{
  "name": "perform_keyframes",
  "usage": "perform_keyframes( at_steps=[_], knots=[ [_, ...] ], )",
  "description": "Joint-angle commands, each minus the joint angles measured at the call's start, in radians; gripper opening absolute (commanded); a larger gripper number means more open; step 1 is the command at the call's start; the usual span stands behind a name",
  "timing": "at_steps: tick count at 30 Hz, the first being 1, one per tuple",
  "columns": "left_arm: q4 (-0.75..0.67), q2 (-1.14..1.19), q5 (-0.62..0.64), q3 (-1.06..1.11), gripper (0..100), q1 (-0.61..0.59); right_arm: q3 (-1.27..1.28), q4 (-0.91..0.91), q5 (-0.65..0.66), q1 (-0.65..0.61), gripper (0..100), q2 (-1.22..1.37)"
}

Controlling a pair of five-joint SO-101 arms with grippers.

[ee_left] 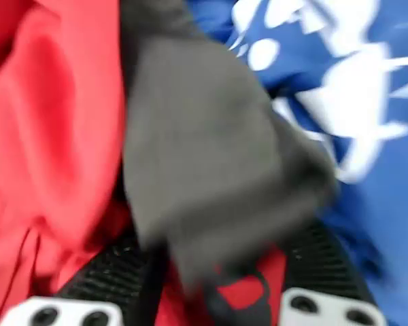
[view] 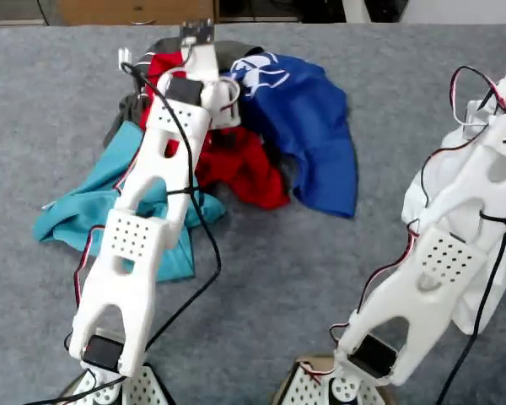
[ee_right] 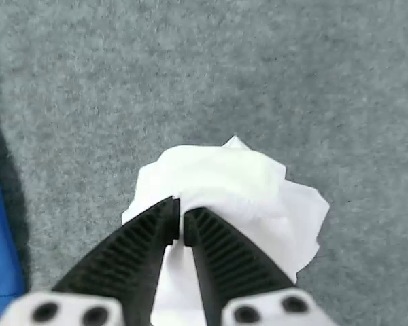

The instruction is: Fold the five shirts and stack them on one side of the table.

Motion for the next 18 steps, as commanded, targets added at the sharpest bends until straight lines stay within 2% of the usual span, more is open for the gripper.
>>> perform_keyframes(
  at_steps=[1,5,7,13,18],
  knots=[
    [-0.094,0.096,-0.002,-0.101,14,-0.077,-0.008,0.003,-0.014,-0.013,0.2,0.002],
    [-0.150,0.176,-0.003,-0.140,2,-0.140,-0.008,0.002,-0.014,-0.015,0.2,0.018],
    [-0.117,0.180,0.000,-0.153,2,-0.187,-0.008,0.002,-0.014,-0.016,0.2,0.024],
    [0.149,0.179,-0.014,-0.330,2,-0.391,-0.008,0.002,-0.014,-0.010,0.2,0.025],
    [0.324,0.179,-0.183,-0.396,2,-0.601,-0.008,0.002,-0.014,-0.018,0.2,0.025]
  ],
)
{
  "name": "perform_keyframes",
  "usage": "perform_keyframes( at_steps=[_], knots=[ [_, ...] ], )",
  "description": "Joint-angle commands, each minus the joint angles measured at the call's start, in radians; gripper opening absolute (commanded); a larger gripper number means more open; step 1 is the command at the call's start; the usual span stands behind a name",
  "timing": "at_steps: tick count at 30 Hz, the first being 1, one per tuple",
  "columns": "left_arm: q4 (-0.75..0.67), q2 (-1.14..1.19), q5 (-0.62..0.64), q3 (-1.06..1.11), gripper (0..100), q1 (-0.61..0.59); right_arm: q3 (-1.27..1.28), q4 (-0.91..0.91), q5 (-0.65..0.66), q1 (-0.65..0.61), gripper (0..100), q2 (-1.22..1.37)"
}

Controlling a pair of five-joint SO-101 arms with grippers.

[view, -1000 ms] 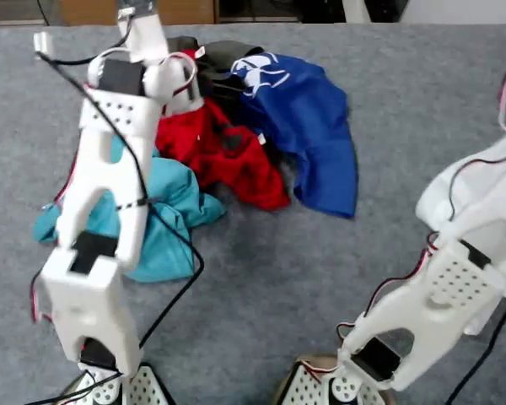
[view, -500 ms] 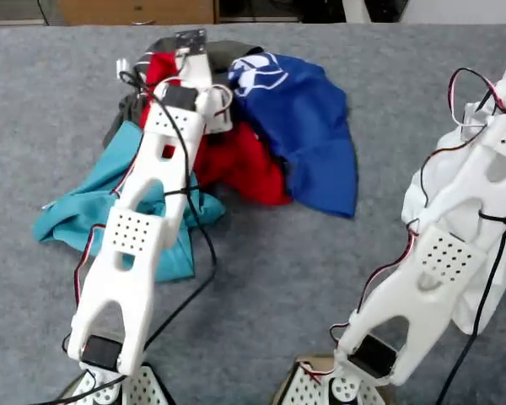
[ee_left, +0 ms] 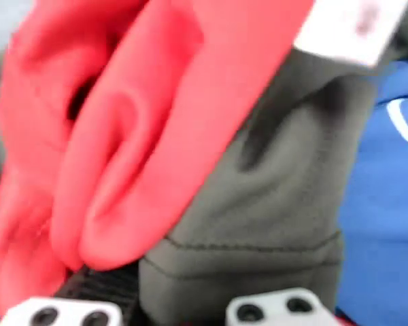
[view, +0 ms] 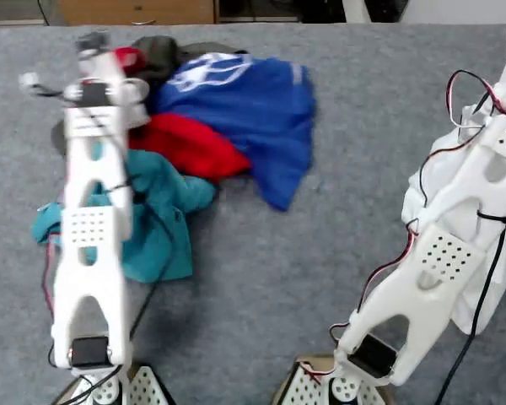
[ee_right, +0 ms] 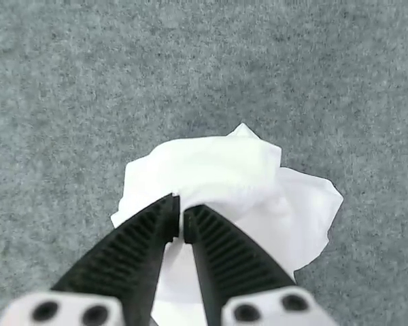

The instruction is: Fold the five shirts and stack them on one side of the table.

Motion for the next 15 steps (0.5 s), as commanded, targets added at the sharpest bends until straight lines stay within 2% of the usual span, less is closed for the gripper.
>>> perform_keyframes(
  at_steps=[1,3,7,15],
  knots=[
    [0.121,-0.027,-0.103,-0.058,2,-0.212,-0.008,0.002,-0.014,-0.019,0.2,-0.008],
    [0.166,-0.064,-0.126,-0.049,2,-0.302,-0.008,0.002,-0.014,-0.019,0.2,-0.008],
    [0.163,-0.154,-0.130,-0.057,2,-0.470,-0.008,0.000,-0.014,-0.021,0.2,-0.008],
    [0.163,-0.343,-0.130,-0.041,2,-0.655,-0.008,0.002,-0.014,-0.094,0.2,-0.012]
  ],
)
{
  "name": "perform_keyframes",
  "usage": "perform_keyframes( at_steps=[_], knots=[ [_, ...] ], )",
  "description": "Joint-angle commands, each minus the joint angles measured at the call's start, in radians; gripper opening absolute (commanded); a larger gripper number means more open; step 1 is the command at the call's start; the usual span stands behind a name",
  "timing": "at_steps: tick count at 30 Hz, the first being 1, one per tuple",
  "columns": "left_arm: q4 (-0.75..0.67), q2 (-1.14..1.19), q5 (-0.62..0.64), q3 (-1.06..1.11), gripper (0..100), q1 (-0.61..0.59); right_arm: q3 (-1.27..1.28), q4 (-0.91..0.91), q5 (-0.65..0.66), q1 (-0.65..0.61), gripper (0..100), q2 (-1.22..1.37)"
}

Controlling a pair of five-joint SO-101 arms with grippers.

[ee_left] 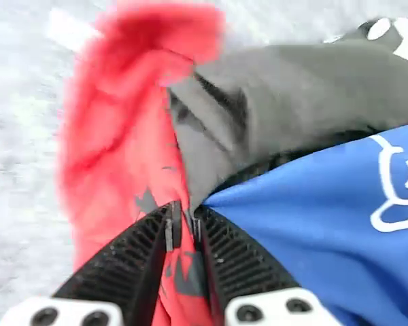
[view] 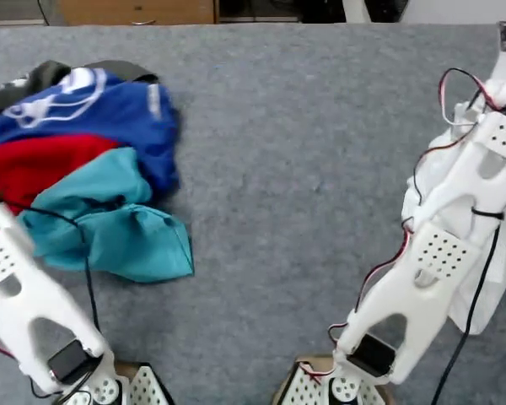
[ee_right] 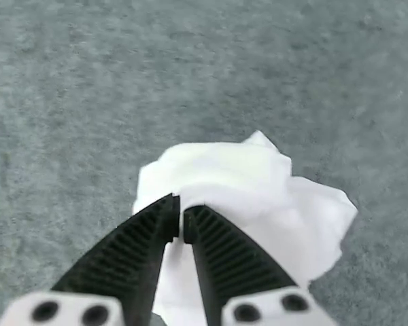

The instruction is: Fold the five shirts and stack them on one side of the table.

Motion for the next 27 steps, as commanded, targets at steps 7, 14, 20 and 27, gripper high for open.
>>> perform_keyframes(
  at_steps=[7,14,20,27],
  knots=[
    [0.015,-0.283,-0.058,0.141,18,0.009,-0.105,0.017,-0.008,-0.156,0.2,-0.013],
    [0.014,-0.676,-0.060,0.532,26,0.238,-0.179,0.020,-0.008,-0.222,0.2,-0.013],
    [0.014,-1.072,-0.095,1.066,29,0.419,-0.196,0.021,-0.009,-0.220,0.2,-0.028],
    [0.009,-1.399,-0.063,1.731,29,0.450,-0.196,0.021,-0.009,-0.229,0.2,-0.111]
  ],
)
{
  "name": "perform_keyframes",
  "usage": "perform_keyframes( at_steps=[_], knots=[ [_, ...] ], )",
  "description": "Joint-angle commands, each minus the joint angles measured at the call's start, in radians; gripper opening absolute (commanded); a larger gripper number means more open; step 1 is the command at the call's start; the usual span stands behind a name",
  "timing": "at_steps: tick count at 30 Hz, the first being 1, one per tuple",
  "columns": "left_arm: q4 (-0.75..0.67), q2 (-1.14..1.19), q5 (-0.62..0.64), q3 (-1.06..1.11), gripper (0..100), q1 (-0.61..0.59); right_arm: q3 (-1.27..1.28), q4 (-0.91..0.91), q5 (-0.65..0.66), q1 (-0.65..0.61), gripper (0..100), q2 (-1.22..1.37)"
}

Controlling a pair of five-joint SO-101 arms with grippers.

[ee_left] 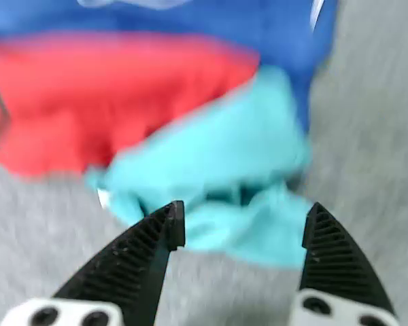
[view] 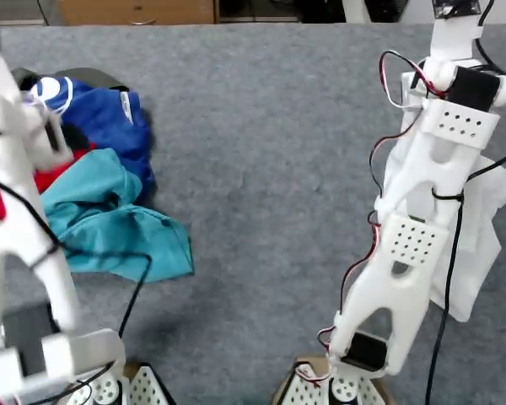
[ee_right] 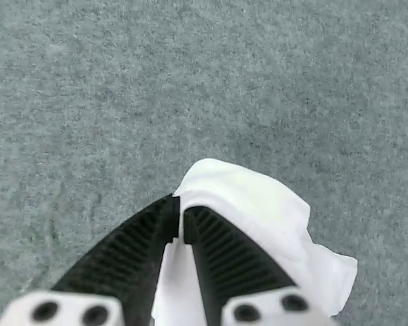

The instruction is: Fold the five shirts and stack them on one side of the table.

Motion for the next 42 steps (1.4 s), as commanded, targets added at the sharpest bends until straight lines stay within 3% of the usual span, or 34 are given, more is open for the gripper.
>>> perform_keyframes(
  at_steps=[1,3,6,10,18,20,25,27,37,42],
  knots=[
    [-0.002,-0.134,0.017,0.278,29,0.003,-0.044,0.018,-0.009,-0.021,0.2,-0.091],
    [-0.083,-0.137,0.058,0.358,29,-0.040,-0.044,0.018,-0.009,-0.021,0.2,-0.102],
    [-0.318,-0.134,0.124,0.491,29,-0.094,-0.044,0.018,-0.009,-0.021,0.2,-0.114],
    [-0.529,-0.113,0.141,0.603,28,-0.072,-0.044,0.018,-0.009,-0.019,0.2,-0.130],
    [-0.931,0.064,0.138,0.704,1,-0.117,-0.044,0.018,-0.009,-0.015,0.2,-0.147],
    [-0.954,0.091,0.141,0.667,3,-0.170,-0.044,0.018,-0.009,-0.015,0.2,-0.147],
    [-0.779,0.042,0.141,0.347,2,-0.331,-0.044,0.018,-0.008,-0.004,0.2,-0.147],
    [-0.773,0.041,0.141,0.238,2,-0.364,-0.044,0.018,-0.008,-0.004,0.2,-0.147],
    [-0.779,0.042,0.141,-0.163,2,-0.368,-0.044,0.018,-0.008,-0.005,0.2,-0.147],
    [-0.904,0.088,0.180,-0.196,2,-0.374,-0.044,0.018,-0.008,-0.005,0.2,-0.147]
  ],
)
